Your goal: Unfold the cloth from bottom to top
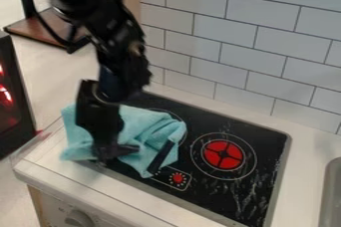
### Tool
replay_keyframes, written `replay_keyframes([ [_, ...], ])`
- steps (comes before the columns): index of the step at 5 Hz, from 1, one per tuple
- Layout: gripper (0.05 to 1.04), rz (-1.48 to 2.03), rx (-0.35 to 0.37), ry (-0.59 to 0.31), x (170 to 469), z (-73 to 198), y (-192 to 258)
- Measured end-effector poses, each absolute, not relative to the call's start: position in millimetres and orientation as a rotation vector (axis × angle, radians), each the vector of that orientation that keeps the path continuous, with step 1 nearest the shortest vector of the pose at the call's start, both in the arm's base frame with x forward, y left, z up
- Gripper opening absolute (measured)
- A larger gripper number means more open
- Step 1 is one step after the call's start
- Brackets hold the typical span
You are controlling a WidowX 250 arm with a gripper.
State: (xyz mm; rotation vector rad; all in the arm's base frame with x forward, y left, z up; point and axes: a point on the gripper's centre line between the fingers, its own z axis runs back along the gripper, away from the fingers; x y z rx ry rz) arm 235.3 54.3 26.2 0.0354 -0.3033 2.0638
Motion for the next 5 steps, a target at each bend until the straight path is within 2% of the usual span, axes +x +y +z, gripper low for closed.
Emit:
replay_keyframes([
  [1, 0.052, 2.058, 0.032, -0.274, 233, 28, 56],
  [2, 0.052, 2.054, -0.015, -0.276, 239, 41, 61],
  [3, 0.052, 2.029, -0.089, -0.289, 257, 66, 57],
  [4, 0.052, 2.021, -0.171, -0.345, 286, 92, 54],
  [5, 0.052, 2.031, -0.212, -0.355, 319, 94, 56],
])
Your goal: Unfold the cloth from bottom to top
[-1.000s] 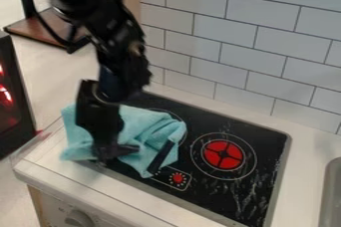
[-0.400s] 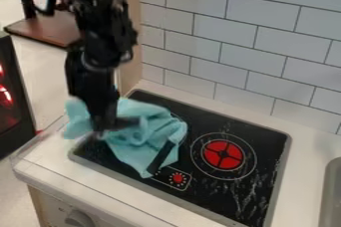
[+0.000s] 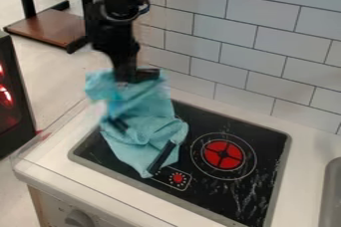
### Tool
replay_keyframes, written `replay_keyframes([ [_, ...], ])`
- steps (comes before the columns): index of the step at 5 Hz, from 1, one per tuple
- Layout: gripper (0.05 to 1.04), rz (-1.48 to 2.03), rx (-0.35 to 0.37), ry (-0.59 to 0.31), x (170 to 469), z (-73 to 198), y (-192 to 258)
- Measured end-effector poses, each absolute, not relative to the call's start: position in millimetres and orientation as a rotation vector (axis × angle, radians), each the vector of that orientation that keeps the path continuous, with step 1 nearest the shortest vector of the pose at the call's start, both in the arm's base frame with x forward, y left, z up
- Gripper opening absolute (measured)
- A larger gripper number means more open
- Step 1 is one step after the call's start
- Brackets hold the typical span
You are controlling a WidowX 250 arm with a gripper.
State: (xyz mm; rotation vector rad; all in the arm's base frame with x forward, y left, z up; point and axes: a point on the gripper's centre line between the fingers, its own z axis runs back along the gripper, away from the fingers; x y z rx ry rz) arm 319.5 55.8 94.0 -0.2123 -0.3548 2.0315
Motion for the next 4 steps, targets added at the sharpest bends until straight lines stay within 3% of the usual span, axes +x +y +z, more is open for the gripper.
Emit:
replay_keyframes([
  [2, 0.052, 2.018, -0.243, -0.424, 380, 64, 62],
  [4, 0.052, 1.977, -0.213, -0.469, 402, 36, 62],
])
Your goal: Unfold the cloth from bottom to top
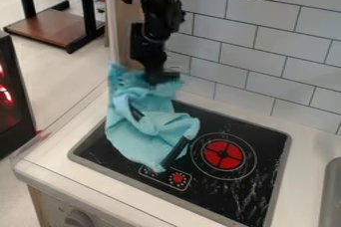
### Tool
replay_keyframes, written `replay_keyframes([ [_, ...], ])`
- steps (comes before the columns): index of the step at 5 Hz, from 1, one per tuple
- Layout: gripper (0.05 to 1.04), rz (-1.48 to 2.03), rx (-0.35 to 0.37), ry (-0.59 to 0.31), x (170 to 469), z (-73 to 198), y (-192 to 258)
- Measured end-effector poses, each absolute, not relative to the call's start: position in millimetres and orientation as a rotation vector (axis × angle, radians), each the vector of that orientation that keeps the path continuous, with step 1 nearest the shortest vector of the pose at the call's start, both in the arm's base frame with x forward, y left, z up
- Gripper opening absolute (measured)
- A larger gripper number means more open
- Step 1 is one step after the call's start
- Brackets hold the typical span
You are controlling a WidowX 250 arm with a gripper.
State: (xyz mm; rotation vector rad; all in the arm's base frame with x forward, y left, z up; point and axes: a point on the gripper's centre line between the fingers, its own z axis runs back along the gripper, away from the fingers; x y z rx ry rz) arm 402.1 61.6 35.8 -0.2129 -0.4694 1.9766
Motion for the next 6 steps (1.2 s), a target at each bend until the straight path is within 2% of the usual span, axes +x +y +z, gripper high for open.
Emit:
replay_keyframes([
  [1, 0.077, 1.974, -0.209, -0.464, 403, 31, 61],
  [2, 0.237, 1.975, -0.186, -0.457, 400, 30, 62],
  [3, 0.499, 1.985, -0.2, -0.433, 399, 30, 59],
  [4, 0.802, 1.971, -0.253, -0.413, 398, 47, 53],
  [5, 1.02, 1.955, -0.291, -0.402, 396, 65, 48],
  [6, 1.007, 1.933, -0.318, -0.392, 392, 83, 44],
])
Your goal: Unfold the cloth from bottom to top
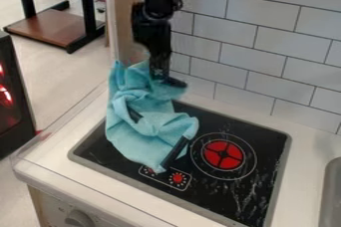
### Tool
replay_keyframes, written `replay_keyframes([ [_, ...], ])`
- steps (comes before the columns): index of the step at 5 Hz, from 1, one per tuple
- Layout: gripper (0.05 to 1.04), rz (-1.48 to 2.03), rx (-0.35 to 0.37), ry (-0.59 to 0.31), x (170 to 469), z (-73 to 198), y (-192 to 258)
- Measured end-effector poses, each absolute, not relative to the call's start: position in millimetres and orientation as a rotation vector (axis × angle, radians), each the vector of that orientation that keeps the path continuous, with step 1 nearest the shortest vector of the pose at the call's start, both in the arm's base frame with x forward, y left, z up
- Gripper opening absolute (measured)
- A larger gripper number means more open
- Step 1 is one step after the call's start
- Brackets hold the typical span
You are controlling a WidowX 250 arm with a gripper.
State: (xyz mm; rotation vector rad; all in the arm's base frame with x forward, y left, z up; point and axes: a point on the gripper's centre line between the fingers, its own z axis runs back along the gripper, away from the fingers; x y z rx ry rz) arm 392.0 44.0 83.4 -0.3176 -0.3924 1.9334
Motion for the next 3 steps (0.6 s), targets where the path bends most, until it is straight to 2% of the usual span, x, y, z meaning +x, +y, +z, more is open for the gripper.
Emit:
replay_keyframes([
  [1, 0.999, 1.899, -0.353, -0.388, 381, 105, 39],
  [2, 0.999, 1.861, -0.344, -0.385, 362, 111, 37],
  [3, 0.999, 1.737, -0.303, -0.368, 342, 107, 33],
])
